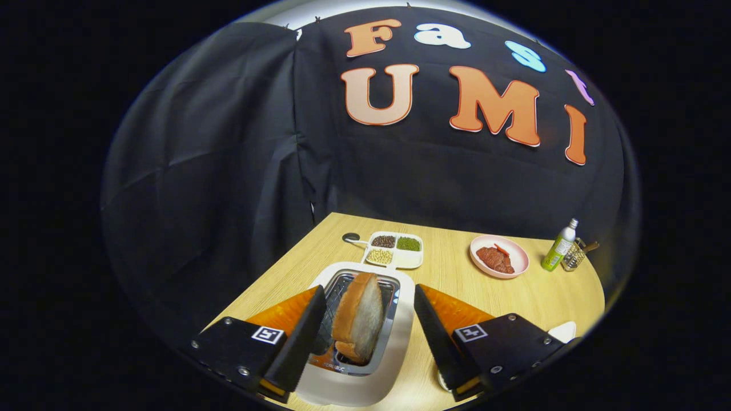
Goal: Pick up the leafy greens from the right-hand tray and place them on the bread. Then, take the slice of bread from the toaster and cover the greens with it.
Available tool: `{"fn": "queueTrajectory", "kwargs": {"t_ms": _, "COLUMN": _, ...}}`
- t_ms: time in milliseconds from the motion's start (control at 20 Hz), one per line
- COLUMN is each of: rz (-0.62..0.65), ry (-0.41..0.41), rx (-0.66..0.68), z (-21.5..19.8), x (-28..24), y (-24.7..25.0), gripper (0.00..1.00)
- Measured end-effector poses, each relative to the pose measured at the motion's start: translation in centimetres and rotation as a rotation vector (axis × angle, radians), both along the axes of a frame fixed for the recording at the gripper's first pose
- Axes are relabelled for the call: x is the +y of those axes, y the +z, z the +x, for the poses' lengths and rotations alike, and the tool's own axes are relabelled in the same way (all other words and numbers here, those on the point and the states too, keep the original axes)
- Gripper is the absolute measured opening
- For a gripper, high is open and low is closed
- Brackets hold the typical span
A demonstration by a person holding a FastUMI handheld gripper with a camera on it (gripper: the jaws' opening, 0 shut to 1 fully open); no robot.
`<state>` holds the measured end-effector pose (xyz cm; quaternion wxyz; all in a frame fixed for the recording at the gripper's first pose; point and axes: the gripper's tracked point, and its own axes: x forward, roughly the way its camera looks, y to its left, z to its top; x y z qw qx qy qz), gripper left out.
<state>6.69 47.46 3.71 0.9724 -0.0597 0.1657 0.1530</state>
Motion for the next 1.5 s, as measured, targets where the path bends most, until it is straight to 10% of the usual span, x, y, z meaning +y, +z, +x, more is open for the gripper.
{"fn": "queueTrajectory", "kwargs": {"t_ms": 500, "rz": 0.021, "ry": 0.021, "rx": 0.087, "z": 0.0, "x": 0.3, "y": -2.5, "gripper": 0.19}}
{"fn": "queueTrajectory", "kwargs": {"t_ms": 1500, "rz": 0.232, "ry": 0.052, "rx": 0.029, "z": -2.5, "x": -2.2, "y": 5.3, "gripper": 0.18}}
